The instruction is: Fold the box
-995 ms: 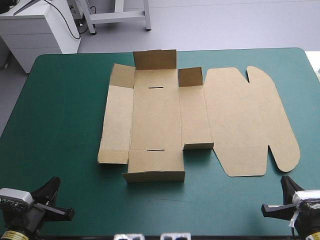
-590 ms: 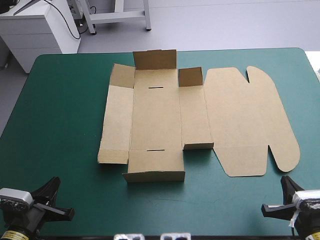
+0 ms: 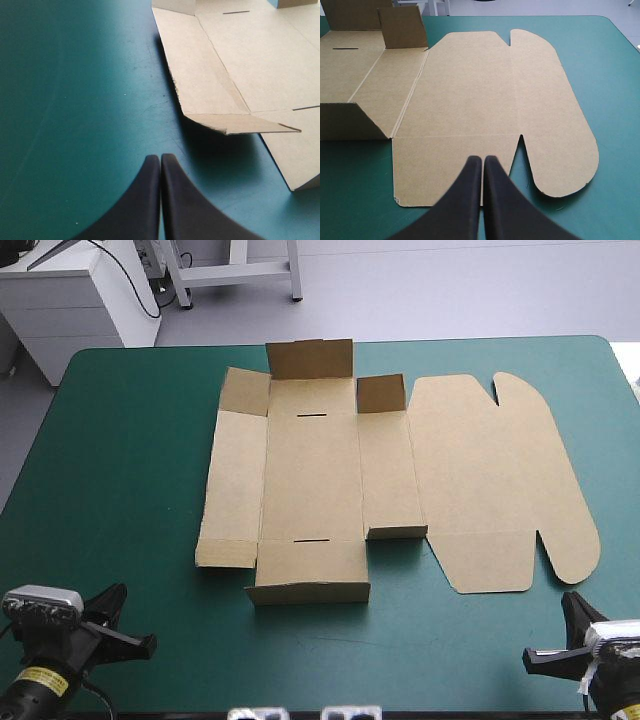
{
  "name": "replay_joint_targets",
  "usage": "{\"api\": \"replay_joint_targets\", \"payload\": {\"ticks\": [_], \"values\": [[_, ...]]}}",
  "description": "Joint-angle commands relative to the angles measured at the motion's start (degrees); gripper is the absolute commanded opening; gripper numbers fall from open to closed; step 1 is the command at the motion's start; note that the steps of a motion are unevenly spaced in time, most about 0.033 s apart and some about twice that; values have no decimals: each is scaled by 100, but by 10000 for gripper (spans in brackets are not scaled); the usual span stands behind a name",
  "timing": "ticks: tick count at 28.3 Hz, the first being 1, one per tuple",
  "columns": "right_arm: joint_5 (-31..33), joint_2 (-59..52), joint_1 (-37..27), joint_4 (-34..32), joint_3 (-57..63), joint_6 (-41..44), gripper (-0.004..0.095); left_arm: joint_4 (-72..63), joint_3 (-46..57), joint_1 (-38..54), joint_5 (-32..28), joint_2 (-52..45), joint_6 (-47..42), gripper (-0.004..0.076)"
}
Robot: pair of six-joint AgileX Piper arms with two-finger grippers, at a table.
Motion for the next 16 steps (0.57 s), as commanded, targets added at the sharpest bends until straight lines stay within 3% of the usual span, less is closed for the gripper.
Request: {"api": "replay_joint_targets", "payload": {"ticks": [1, 16], "values": [[-416, -134, -48, -13, -161, -18, -1, 69, -536, -3, -621, 796, -105, -8], [-416, -134, -48, -13, -161, -18, -1, 229, -2950, -3, -604, 4649, 218, -8]]}}
